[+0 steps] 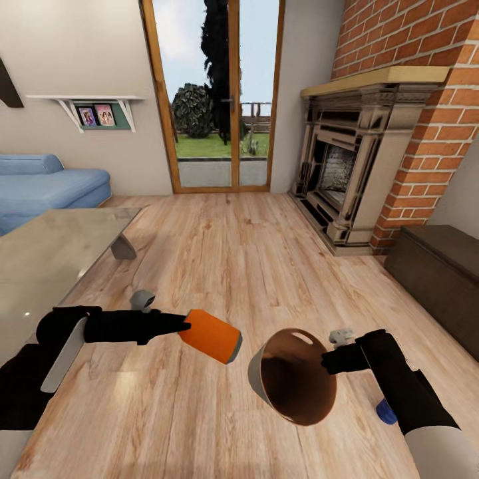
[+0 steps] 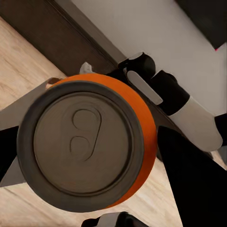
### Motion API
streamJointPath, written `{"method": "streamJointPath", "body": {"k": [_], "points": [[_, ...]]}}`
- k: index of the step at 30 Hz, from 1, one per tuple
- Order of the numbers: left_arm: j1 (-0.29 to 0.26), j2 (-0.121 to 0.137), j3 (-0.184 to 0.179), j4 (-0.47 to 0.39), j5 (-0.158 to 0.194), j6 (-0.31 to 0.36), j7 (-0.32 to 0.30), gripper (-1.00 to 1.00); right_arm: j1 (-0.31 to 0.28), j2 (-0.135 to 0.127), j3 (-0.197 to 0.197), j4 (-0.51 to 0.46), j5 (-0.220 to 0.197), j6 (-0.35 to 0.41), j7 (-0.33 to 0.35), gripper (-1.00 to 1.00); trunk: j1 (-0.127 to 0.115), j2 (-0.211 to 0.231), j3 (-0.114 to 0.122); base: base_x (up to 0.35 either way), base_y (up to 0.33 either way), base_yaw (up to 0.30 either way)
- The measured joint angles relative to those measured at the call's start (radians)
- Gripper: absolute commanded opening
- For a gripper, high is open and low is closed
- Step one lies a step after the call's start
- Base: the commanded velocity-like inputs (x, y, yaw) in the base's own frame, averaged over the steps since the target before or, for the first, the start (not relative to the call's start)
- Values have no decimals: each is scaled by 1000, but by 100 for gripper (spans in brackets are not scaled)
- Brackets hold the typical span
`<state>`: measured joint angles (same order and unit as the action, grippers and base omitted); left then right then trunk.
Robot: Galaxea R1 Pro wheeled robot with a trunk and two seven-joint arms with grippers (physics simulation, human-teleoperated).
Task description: Put the three can of soda from the living room inside the tash can in the kitchen.
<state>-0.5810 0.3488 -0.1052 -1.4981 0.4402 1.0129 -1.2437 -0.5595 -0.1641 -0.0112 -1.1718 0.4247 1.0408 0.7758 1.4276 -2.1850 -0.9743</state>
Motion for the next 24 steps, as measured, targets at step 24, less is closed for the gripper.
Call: {"method": "streamJointPath", "body": {"k": [24], "points": [[-1,-230,-93,18,-14,-13,213,-100,-1,53,51,0,4,-1,-50,-100,0,0,0,0,0,0]]}}
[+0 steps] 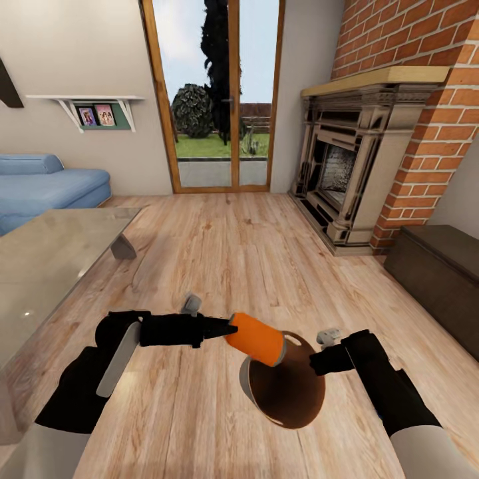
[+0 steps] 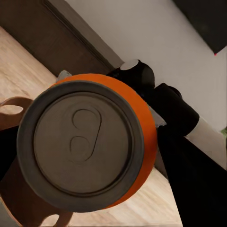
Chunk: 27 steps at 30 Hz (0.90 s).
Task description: Put the three can of soda from the living room inside the tash can in the kitchen.
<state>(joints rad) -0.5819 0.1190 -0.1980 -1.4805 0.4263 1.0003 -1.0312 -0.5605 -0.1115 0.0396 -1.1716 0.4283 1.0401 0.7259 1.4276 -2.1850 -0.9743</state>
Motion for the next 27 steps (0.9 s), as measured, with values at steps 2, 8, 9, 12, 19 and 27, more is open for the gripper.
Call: {"method": "streamJointPath", "body": {"k": [2,8,9,12,19,27], "points": [[0,-1,-8,7,1,-1,10,-100,0,1,4,0,0,0,0,-100,0,0,0,0,0,0],[0,-7,-70,21,0,-24,72,-100,0,13,13,-1,0,0,-3,-100,0,0,0,0,0,0],[0,-7,-70,21,1,-24,72,-100,0,13,13,-1,-5,1,-3,-100,0,0,0,0,0,0],[1,-33,-119,23,0,-31,150,-100,0,28,20,-3,4,-1,-6,-100,0,0,0,0,0,0],[1,-55,-206,25,0,-46,259,-100,-2,47,25,-5,7,-1,-7,-100,0,0,0,0,0,0],[1,-69,-335,23,-1,-63,498,-100,-4,75,25,-7,90,-4,-8,-100,0,0,0,0,0,0]]}}
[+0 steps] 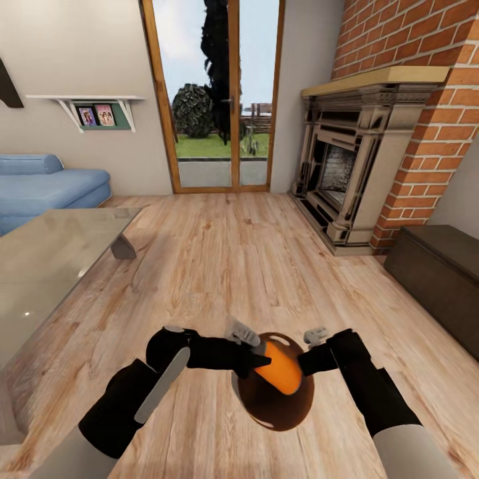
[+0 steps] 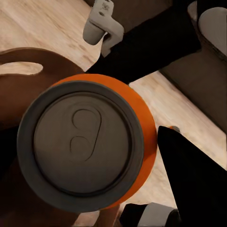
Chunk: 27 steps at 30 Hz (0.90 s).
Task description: Put the three can of soda from the living room inside the tash can in the kitchen.
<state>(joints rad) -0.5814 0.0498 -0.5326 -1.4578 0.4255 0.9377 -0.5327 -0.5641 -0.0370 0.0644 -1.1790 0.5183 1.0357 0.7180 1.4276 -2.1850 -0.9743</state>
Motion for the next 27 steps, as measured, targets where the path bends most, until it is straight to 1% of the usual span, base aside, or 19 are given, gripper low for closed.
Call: {"method": "streamJointPath", "body": {"k": [1,2,3,5,6,8,9,12,13,14,15,16,17,18,20,23,24,27], "points": [[0,0,-9,-1,2,1,17,-100,0,2,0,0,0,1,0,-100,0,0,0,0,0,0],[0,0,-28,-4,2,1,49,-100,-1,5,0,0,-2,4,1,-100,0,0,0,0,0,0],[0,0,-38,-5,4,1,65,-100,-1,7,0,0,-7,6,2,-100,0,0,0,0,0,0],[-1,-1,-83,-7,3,5,137,-100,-8,12,0,2,-1,5,1,-100,0,0,0,0,0,0],[-1,-3,-96,-7,4,7,164,-100,-10,13,0,3,4,4,1,-100,0,0,0,0,0,0],[-1,-8,-109,-7,6,9,184,-100,-11,14,0,3,10,3,1,-100,0,0,0,0,0,0],[-1,-12,-122,-6,6,11,201,-100,-11,15,0,3,10,3,1,-100,0,0,0,0,0,0],[-1,-16,-147,-5,5,12,232,-100,-12,16,0,4,3,5,1,-100,0,0,0,0,0,0],[-1,-23,-178,-5,5,18,274,-100,-12,16,0,4,4,5,1,-100,0,0,0,0,0,0],[-1,-28,-198,-4,6,21,304,-100,-13,16,0,4,5,5,1,-100,0,0,0,0,0,0],[-2,-31,-206,-4,5,23,317,-100,-13,16,0,4,7,4,1,-100,0,0,0,0,0,0],[-1,-42,-223,-3,7,26,347,-100,-13,16,0,4,9,4,1,-100,0,0,0,0,0,0],[-2,-46,-227,-2,4,26,357,-100,-13,16,0,4,10,3,1,-100,0,0,0,0,0,0],[-2,-53,-234,-2,1,27,385,-100,-13,15,0,4,9,4,1,-100,0,0,0,0,0,0],[-2,-57,-239,-1,-1,28,417,-100,-13,15,0,4,7,4,1,-100,0,0,0,0,0,0],[-2,-59,-243,-1,0,29,460,-100,-13,15,1,4,7,4,1,-100,0,0,0,0,0,0],[-2,-59,-251,-1,-3,29,490,-100,-13,15,1,4,8,4,1,-100,0,0,0,0,0,0],[-2,-59,-258,0,-1,29,531,-100,-13,15,1,4,8,4,1,-100,0,0,0,0,0,0]]}}
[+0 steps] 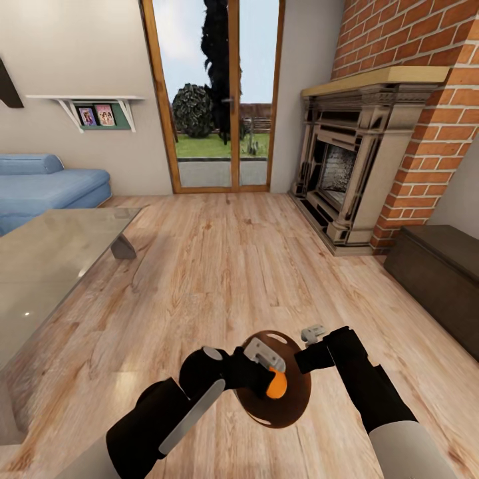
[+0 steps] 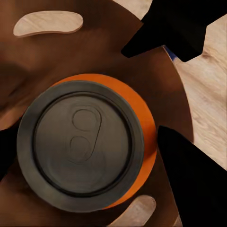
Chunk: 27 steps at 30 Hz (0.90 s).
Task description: Put the three can of soda from the living room inside the tash can in the kitchen.
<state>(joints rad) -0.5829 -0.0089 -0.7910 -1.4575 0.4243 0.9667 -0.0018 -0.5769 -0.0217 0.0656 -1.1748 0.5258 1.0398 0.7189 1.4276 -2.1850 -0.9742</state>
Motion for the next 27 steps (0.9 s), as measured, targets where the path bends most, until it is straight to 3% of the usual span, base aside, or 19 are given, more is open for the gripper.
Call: {"method": "streamJointPath", "body": {"k": [9,14,19,23,27], "points": [[0,-1,-7,30,-4,-4,69,-100,0,0,2,0,0,0,0,-100,0,0,0,0,0,0],[0,-2,-25,75,28,-14,86,-100,1,2,3,-1,23,-7,-2,-100,0,0,0,0,0,0],[0,-2,-30,79,32,-17,89,-100,1,2,4,-2,28,-9,-2,-100,0,0,0,0,0,0],[0,-2,-31,98,46,-19,89,-100,1,2,32,-12,49,-16,-13,-100,0,0,0,0,0,0],[0,-2,-31,117,25,-17,91,-100,1,22,51,-10,43,-12,-55,-100,0,0,0,0,0,0]]}}
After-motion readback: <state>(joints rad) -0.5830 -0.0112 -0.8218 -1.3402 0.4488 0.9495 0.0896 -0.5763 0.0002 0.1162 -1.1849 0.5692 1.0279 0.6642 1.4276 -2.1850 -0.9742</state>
